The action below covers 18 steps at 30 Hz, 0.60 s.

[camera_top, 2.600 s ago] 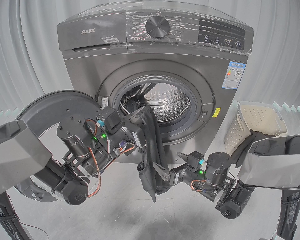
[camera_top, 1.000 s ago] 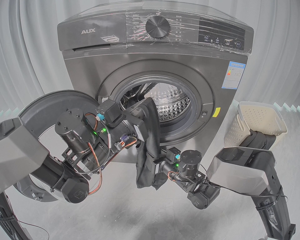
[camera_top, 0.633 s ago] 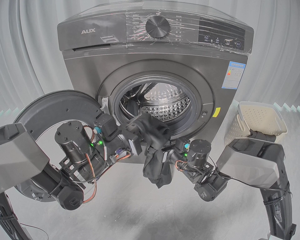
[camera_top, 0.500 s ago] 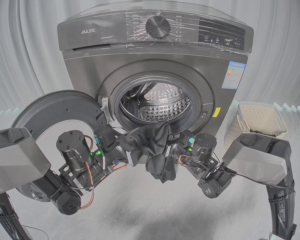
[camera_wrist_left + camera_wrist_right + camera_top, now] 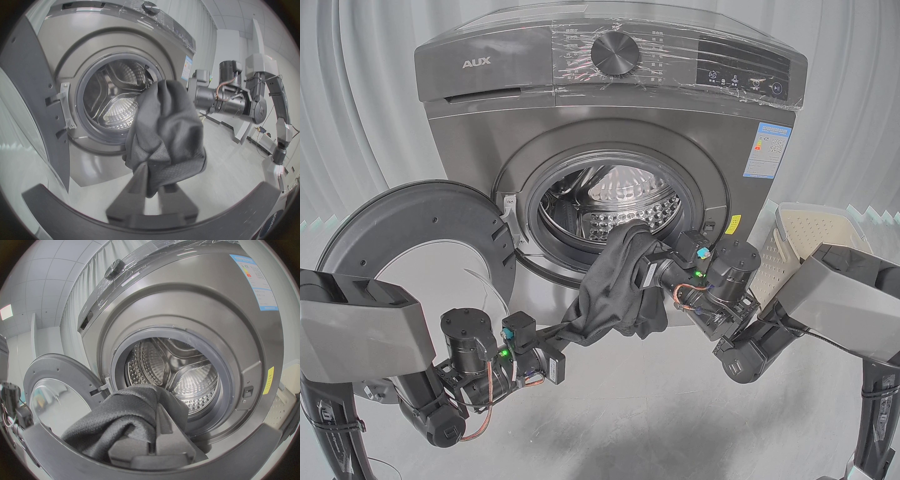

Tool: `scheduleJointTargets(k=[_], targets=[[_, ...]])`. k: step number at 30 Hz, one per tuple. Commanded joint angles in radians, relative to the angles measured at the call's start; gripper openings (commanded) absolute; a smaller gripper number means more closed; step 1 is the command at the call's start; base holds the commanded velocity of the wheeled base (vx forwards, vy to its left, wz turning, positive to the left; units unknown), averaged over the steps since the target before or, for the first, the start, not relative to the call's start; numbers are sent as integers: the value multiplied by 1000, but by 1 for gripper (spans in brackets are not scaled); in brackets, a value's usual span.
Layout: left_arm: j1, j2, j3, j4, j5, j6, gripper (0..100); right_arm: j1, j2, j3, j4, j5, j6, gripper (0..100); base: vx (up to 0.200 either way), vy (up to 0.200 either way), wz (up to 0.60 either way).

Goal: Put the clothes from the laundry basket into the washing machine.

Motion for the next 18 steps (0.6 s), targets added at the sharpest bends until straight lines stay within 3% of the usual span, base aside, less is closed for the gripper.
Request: scheduleJointTargets(k=[1, 5, 7, 11, 18], targets=[[3, 35, 6, 0, 0, 0, 100, -1, -20, 2, -1, 0, -1, 0, 0, 0, 0], [0, 24, 60, -3, -3, 0, 100, -10, -21, 2, -2, 0, -1, 0, 0, 0, 0], [-5, 14, 158, -5, -42, 8, 100, -15, -18, 2, -5, 0, -1, 0, 0, 0, 0], [1, -3, 225, -6, -69, 22, 100, -26, -18, 0, -8, 2, -1, 0, 0, 0, 0], [17, 1, 118, -5, -62, 16, 100, -1, -52, 66, -18, 2, 3, 0, 0, 0, 0]])
